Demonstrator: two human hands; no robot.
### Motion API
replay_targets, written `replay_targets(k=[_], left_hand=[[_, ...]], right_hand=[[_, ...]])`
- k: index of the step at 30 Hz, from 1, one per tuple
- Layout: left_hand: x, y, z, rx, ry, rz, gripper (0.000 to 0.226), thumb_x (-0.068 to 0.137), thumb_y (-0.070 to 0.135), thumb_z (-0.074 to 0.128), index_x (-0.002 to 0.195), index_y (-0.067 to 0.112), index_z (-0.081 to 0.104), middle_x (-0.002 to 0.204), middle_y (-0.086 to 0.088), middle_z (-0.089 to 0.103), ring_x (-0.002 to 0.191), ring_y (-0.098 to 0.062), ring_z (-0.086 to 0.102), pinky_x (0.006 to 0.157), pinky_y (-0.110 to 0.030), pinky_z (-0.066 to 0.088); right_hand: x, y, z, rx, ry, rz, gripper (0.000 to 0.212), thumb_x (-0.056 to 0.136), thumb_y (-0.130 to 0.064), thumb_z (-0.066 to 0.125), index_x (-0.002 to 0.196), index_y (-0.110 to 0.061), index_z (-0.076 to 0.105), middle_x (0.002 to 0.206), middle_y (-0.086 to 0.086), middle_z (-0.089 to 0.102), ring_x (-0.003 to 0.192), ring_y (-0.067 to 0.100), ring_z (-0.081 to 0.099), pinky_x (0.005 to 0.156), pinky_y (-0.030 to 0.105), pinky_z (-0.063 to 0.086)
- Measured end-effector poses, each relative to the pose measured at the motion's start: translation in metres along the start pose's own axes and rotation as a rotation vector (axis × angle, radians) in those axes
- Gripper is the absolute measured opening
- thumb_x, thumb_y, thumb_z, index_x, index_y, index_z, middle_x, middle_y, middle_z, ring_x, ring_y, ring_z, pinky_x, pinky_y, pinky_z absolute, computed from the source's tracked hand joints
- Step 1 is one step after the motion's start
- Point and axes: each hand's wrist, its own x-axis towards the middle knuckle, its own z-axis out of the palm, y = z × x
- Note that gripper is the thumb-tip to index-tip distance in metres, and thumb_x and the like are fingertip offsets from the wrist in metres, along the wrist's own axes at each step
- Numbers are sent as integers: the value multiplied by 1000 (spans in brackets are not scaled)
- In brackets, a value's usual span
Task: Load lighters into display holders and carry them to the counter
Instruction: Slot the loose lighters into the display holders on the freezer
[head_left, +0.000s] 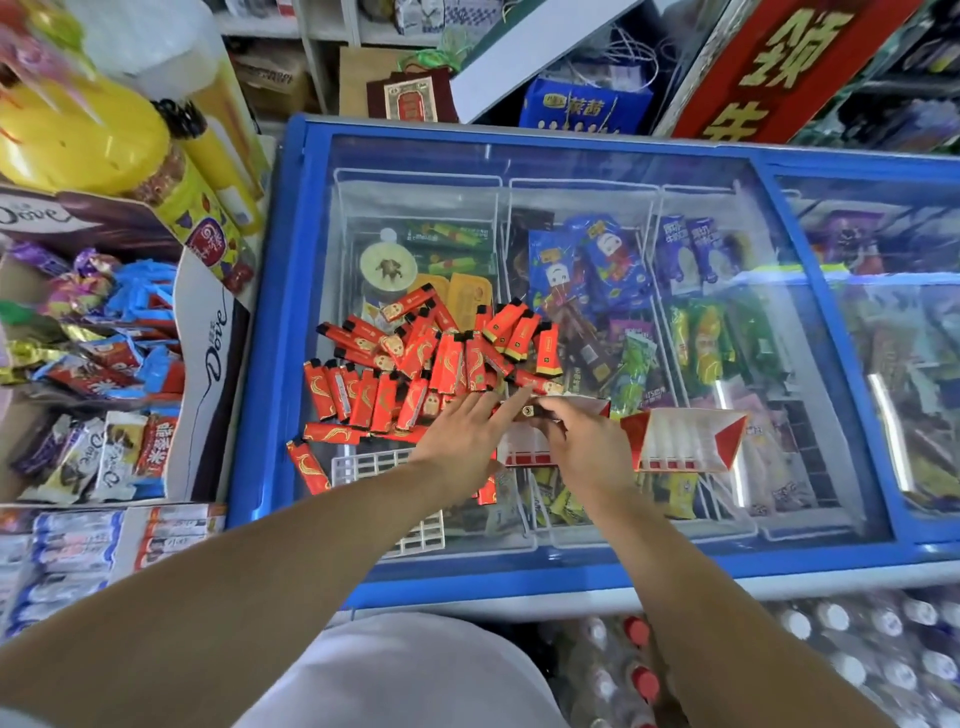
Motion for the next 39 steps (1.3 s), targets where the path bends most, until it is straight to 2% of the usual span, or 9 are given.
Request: replay_targets(k=[5,9,12,17,23,28,31,34,39], left_hand=[[-10,-4,0,11,4,-7,108,92,25,71,159,26,-14,155,-7,30,144,-26,27,124,-40,13],[-18,-8,2,-66,54,5,112,91,31,72,157,33,-18,167,0,0,153,-26,9,124,-39,4],[-35,-17,3,-29,73,20,110,93,34,68,153,38,-25,167,4,-13,154,-20,-3,120,-34,-6],[-55,-38,16,106,-12,58,99,97,43,58,155,36,-22,166,2,-21,152,-19,-20,125,-42,-6],[-63,-38,24,87,-34,12,92,98,49,54,159,31,-12,166,0,-19,152,-20,-21,125,-42,-8],[-97,-57,29,127,-21,-55,88,98,48,54,159,31,-7,163,0,-27,150,-21,-27,124,-42,-12],[-121,-78,42,164,38,-75,88,94,53,58,161,29,8,167,-3,-19,153,-25,-19,123,-46,-6],[-141,-94,51,186,31,-136,87,90,64,54,160,26,18,168,-5,-12,154,-26,-14,125,-53,10],[-165,-103,57,158,70,-244,94,89,70,52,161,25,12,168,-6,-10,155,-26,-11,125,-50,2]], right_hand=[[-3,-7,6,4,7,34,26,91,-27,73,117,-22,71,74,1,74,56,18,68,52,31,53],[-3,-9,4,-35,16,125,33,91,-36,70,123,-25,68,78,-3,75,62,16,69,52,23,46],[-6,-9,5,30,56,162,37,88,-43,72,120,-26,65,82,-7,75,59,11,67,51,24,51],[-10,-11,8,7,153,10,34,85,-40,76,116,-28,68,93,-14,73,56,5,63,46,19,44],[-10,-13,9,-16,126,-20,31,87,-39,76,114,-27,68,95,-13,71,55,5,62,45,11,30],[-16,-24,8,75,173,-65,26,86,-36,77,108,-23,71,91,-12,71,52,-5,46,47,6,24],[-28,-51,15,71,-11,-117,26,88,-42,73,108,-25,70,87,-12,72,61,-6,55,50,6,29],[-38,-77,31,-33,-322,-35,31,97,-46,58,124,-30,59,92,-9,73,76,10,68,58,23,47],[-36,-100,49,-83,-385,48,39,98,-45,55,134,-30,53,94,-8,73,80,15,70,56,26,43]])
